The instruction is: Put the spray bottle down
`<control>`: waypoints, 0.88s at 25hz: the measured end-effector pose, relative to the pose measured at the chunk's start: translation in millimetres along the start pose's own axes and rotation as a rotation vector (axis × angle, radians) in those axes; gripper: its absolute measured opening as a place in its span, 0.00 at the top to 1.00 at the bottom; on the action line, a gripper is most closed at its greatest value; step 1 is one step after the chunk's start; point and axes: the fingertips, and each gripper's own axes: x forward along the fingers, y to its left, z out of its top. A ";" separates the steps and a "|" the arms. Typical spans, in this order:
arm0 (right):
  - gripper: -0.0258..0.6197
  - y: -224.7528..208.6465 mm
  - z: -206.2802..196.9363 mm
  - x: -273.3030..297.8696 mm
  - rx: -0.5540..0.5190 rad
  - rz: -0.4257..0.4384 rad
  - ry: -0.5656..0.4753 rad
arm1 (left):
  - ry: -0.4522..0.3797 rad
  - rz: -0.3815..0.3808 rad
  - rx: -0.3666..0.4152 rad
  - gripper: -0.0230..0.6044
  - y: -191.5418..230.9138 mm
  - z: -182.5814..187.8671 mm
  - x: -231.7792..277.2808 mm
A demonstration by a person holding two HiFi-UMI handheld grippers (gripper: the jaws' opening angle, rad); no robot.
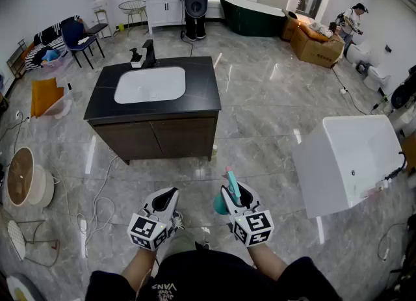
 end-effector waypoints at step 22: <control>0.72 1.8 27.4 81.2 0.036 0.001 -0.025 | 0.001 0.008 -0.013 0.95 74.4 14.4 17.2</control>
